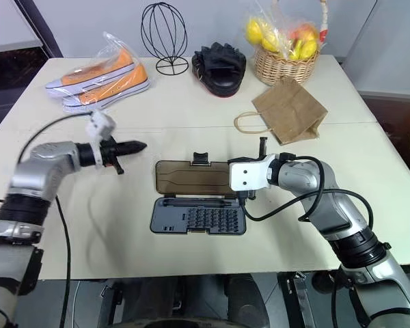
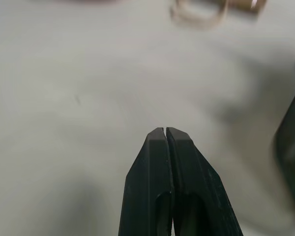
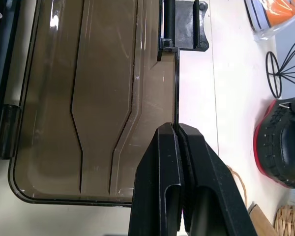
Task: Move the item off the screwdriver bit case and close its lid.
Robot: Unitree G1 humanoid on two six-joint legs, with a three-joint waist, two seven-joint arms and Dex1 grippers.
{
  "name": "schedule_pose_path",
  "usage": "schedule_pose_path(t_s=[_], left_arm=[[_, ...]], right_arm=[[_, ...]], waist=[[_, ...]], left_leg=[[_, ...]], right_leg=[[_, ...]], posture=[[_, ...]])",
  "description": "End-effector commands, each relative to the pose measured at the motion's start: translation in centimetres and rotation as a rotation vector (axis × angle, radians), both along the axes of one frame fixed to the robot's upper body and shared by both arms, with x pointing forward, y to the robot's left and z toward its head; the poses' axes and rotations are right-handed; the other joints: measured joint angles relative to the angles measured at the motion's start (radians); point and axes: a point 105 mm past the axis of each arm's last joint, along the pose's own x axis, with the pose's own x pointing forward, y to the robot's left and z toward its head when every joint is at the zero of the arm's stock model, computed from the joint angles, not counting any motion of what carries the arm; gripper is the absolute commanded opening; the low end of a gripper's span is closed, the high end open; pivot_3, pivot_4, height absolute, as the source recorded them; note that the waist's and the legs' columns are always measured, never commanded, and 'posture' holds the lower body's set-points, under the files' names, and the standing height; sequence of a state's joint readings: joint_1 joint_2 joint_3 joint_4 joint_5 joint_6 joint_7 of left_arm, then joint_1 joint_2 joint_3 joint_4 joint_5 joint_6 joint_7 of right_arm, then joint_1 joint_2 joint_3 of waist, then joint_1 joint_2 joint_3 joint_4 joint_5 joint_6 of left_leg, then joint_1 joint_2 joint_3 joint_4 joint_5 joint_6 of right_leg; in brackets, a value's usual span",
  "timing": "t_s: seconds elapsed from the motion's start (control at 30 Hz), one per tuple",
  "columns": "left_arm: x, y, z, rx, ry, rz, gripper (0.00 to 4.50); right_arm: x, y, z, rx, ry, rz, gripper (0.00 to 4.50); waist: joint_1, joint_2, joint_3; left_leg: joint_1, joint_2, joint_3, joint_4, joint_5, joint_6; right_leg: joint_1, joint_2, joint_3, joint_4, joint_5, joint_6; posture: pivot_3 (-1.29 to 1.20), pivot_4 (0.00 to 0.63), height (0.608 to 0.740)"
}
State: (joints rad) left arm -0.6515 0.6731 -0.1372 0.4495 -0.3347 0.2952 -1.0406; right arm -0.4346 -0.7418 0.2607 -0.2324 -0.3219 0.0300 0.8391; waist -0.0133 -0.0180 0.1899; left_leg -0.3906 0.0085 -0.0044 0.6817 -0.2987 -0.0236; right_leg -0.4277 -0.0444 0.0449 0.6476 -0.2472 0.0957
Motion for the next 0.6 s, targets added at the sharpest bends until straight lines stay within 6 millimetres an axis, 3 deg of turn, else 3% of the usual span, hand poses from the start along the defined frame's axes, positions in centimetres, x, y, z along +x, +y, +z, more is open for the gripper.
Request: schedule_pose_path(t_s=[0.03,0.17,0.6], left_arm=[[-0.4,-1.2,-0.3,0.031,-0.037,-0.087,0.06],[-0.9,-2.5,-1.4,0.023,-0.013,-0.145,0.06],[-1.5,-5.4,-0.6,-0.065,-0.003,-0.256,0.06]], right_arm=[[-0.2,0.4,1.8,0.011,-0.068,0.02,0.0],[-0.4,0.5,2.0,0.015,-0.07,0.02,0.0],[-0.9,0.1,2.7,0.047,-0.024,-0.022,0.0]], waist=[[0.0,0.0,0.0],[-0.001,0.0,0.0],[0.0,0.0,0.0]], left_leg=[[0.0,0.0,0.0,0.0,0.0,0.0],[0.0,0.0,0.0,0.0,0.0,0.0],[0.0,0.0,-0.001,0.0,0.0,0.0]], right_leg=[[0.0,0.0,0.0,0.0,0.0,0.0],[0.0,0.0,0.0,0.001,0.0,0.0],[0.0,0.0,0.0,0.001,0.0,0.0]], posture=[[0.0,0.15,0.74],[0.0,0.15,0.74],[0.0,0.15,0.74]])
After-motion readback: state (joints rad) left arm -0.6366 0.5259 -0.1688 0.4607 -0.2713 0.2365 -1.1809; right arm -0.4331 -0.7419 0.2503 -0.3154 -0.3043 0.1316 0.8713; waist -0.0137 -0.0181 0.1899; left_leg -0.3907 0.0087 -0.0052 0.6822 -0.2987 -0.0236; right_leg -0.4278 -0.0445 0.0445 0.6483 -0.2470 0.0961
